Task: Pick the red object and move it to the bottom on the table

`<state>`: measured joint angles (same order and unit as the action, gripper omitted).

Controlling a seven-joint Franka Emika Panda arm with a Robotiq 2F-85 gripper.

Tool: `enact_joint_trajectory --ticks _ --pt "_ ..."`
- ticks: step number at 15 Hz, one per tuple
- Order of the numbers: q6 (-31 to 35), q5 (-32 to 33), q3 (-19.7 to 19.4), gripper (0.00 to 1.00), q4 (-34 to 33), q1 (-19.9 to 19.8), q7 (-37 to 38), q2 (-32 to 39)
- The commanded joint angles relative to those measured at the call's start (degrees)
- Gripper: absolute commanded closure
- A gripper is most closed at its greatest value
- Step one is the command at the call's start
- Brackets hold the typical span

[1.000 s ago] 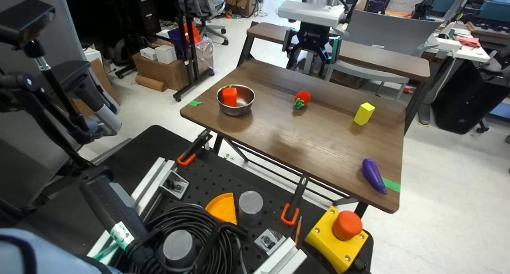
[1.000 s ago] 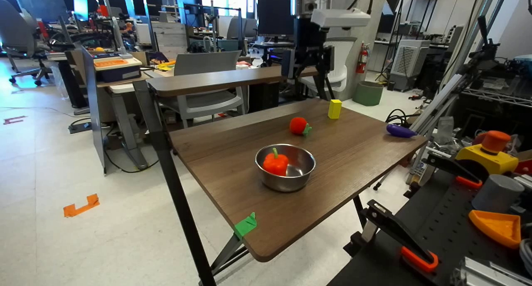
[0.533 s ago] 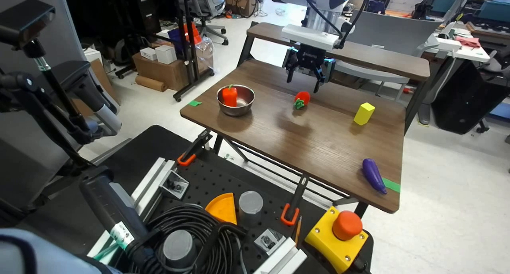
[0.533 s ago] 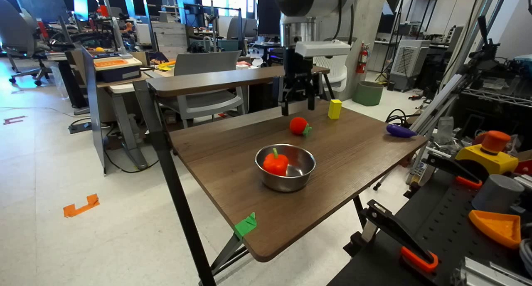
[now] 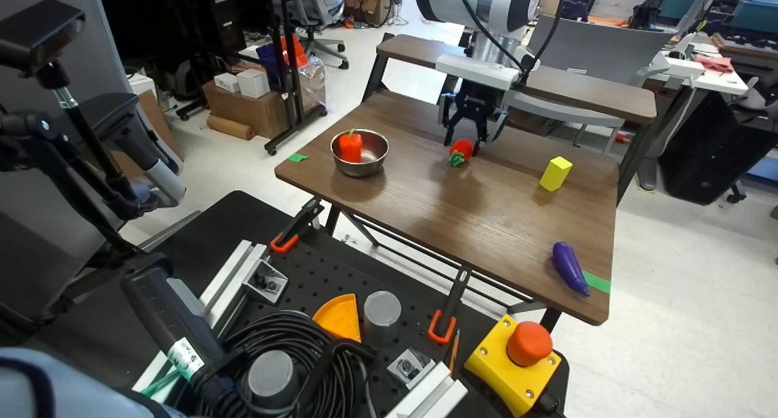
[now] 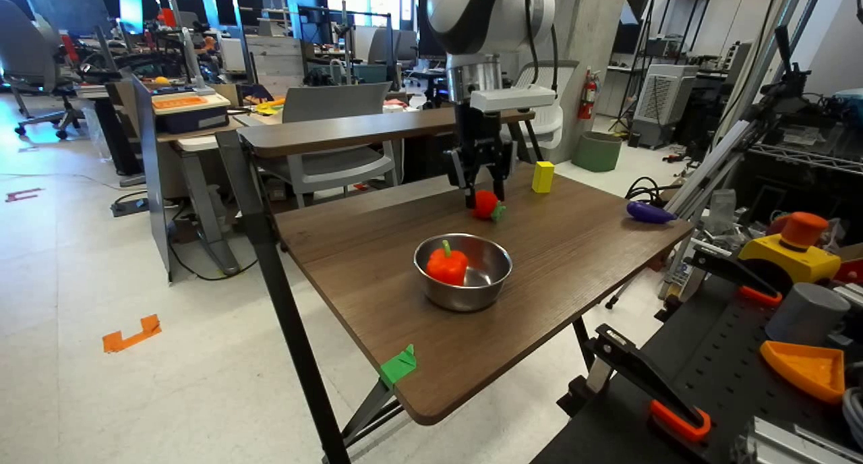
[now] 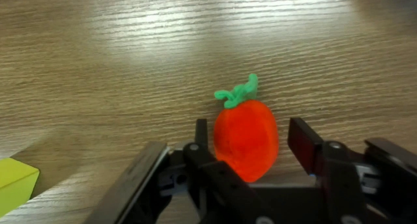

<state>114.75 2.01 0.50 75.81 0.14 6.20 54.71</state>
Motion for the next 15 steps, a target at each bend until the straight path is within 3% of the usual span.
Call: enact_joint_trajectory --ticks 1,4,6,11,15 --pt "-5.39 -0.54 -0.72 0.65 -8.13 0.63 -0.39 4.75" --pt "-7.51 -0.11 -0.64 0.88 -8.54 1.04 -0.81 4.05" --pt "-7.30 0.42 -0.34 0.98 -3.87 1.68 -1.68 -0.32" --pt "-5.27 0.38 0.19 0.97 10.99 2.44 -4.33 -10.52" --pt "-5.46 -0.11 -0.69 0.97 19.64 1.86 -2.87 -14.39"
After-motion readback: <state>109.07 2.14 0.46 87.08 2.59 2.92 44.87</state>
